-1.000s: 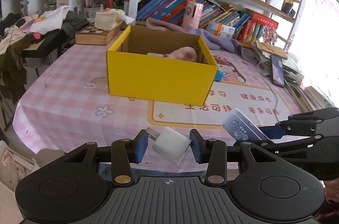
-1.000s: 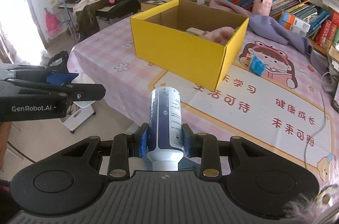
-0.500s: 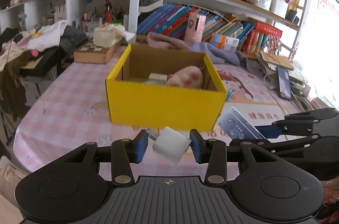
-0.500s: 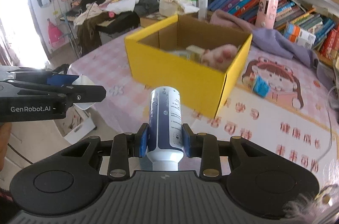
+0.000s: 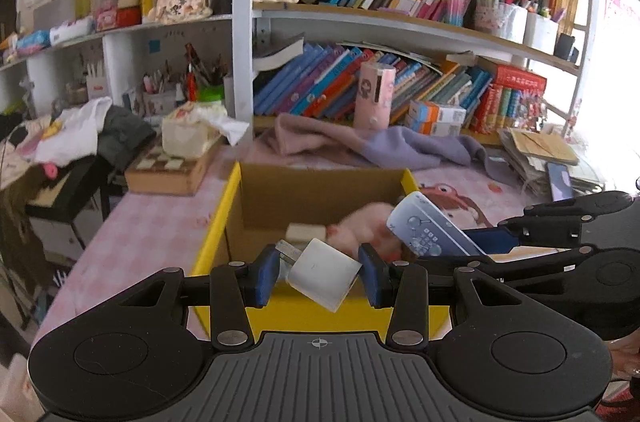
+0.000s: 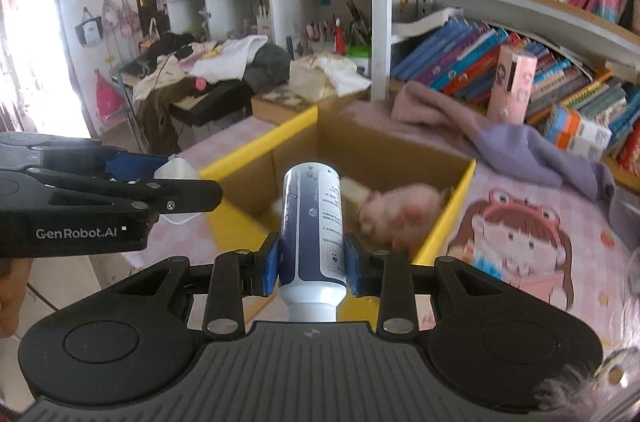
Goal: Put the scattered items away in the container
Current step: 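Lower the white bottle and white plug with both grippers into the yellow box, then open the right gripper to drop the bottle while the left gripper releases the plug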
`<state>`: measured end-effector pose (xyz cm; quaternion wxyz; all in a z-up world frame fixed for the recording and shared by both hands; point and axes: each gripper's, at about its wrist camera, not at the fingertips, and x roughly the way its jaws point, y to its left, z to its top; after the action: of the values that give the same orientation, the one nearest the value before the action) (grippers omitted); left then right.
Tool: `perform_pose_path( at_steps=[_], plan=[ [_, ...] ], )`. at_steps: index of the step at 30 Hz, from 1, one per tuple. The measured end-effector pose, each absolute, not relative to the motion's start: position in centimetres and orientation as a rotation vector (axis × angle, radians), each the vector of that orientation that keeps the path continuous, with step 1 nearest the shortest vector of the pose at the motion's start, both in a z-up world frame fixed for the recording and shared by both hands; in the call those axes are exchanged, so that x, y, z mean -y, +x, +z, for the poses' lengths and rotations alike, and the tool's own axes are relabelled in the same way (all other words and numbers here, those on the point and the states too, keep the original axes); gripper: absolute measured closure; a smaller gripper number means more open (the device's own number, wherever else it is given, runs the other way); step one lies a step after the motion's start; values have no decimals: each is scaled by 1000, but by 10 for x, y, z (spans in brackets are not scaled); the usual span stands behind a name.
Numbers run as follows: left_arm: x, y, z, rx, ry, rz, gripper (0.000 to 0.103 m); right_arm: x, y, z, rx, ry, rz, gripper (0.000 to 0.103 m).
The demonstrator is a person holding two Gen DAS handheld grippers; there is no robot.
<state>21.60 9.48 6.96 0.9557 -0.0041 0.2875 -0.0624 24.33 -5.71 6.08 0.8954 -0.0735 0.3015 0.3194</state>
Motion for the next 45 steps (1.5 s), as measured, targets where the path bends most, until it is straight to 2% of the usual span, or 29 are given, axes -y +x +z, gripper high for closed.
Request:
perform_pose_path(
  at_steps=[7,14,21,26,30,32,39,45],
  plan=[
    [-97,284,56,-661,34,-109,62,40,323,58,-638,-208,697,72],
    [-89,342,20,-820,75,-118,62,5,402,28,-717,-432,801,72],
    [-84,369,1,-916,96,-128,61,-28,450,-5,-825,-608,905,72],
    [-85,379,-5,-949,96,-129,61,-44,462,-14,-834,-688,944,72],
    [-85,378,-2,-920,94,-140,58,-43,466,-9,-791,-654,941,69],
    [-84,376,3,-897,100,-138,51,-37,465,0,-760,-609,938,64],
    [-82,354,26,-787,84,-135,47,-17,453,35,-673,-458,852,64],
    [-82,325,49,-705,75,-133,37,2,422,61,-601,-361,782,64]
  ],
)
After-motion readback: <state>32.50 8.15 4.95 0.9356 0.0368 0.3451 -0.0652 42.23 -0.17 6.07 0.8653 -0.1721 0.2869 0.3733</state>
